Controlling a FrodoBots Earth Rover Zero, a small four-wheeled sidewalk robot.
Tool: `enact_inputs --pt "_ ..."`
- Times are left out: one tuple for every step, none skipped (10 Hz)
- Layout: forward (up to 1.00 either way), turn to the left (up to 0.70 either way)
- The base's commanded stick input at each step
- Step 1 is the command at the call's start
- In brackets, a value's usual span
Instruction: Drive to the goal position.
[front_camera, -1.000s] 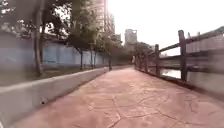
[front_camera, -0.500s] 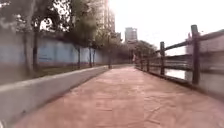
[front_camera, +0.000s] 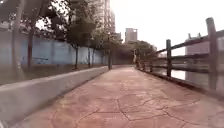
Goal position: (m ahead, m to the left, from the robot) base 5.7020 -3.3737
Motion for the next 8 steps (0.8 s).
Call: enact_inputs --pt "1.00 0.00" --pt "1.00 0.00" --pt "1.00 0.00" --pt "1.00 0.00" --pt "1.00 0.00" --pt "1.00 0.00" --pt "1.00 0.00" --pt "1.00 -0.21"
